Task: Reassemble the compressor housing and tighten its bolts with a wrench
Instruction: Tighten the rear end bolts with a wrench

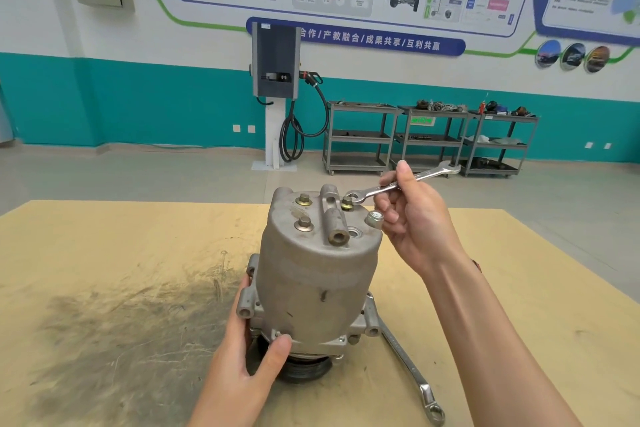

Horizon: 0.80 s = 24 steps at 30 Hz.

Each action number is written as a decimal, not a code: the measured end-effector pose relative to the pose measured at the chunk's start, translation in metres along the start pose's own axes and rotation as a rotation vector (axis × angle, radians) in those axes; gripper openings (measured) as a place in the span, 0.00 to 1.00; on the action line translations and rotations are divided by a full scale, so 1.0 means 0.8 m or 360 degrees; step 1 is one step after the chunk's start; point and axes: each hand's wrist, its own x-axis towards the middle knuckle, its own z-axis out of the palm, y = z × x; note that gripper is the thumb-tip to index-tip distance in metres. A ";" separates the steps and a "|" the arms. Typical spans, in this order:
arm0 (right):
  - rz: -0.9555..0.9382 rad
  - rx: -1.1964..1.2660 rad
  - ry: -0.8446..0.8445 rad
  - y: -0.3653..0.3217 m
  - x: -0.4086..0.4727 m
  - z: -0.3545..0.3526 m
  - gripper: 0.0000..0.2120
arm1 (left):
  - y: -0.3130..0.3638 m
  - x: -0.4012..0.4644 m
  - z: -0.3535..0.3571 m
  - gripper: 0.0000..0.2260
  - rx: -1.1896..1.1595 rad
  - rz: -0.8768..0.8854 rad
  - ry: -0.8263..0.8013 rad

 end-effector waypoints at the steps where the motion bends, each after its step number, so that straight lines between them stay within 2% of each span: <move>1: -0.0021 -0.0002 0.0017 0.001 -0.002 0.001 0.16 | 0.000 0.000 0.000 0.50 -0.0004 0.0005 -0.0001; 6: -0.0240 -0.0115 0.0082 0.007 -0.006 0.008 0.19 | 0.001 0.001 -0.001 0.50 0.0000 0.0026 0.0010; 12: -0.0916 -0.0511 0.0293 0.027 -0.012 0.023 0.17 | -0.001 0.000 -0.001 0.50 -0.0032 0.0030 0.0002; 15: -0.1360 -0.1032 0.0260 0.023 -0.022 0.024 0.18 | -0.004 -0.001 -0.001 0.49 -0.0033 0.0005 -0.0002; 18: -0.1749 -0.1694 0.0185 0.009 -0.028 0.027 0.24 | -0.004 -0.002 -0.002 0.48 -0.0001 0.0003 -0.0009; 20: -0.1719 -0.1827 0.0223 0.000 -0.030 0.033 0.24 | -0.003 -0.002 -0.002 0.48 0.0020 -0.0001 -0.0015; 21: -0.1613 -0.1734 0.0248 -0.002 -0.031 0.036 0.22 | -0.002 -0.002 -0.002 0.48 0.0021 -0.0003 -0.0017; 24: -0.1170 -0.1093 0.0280 -0.005 -0.031 0.039 0.19 | 0.000 -0.004 -0.002 0.48 0.0059 0.0011 -0.0025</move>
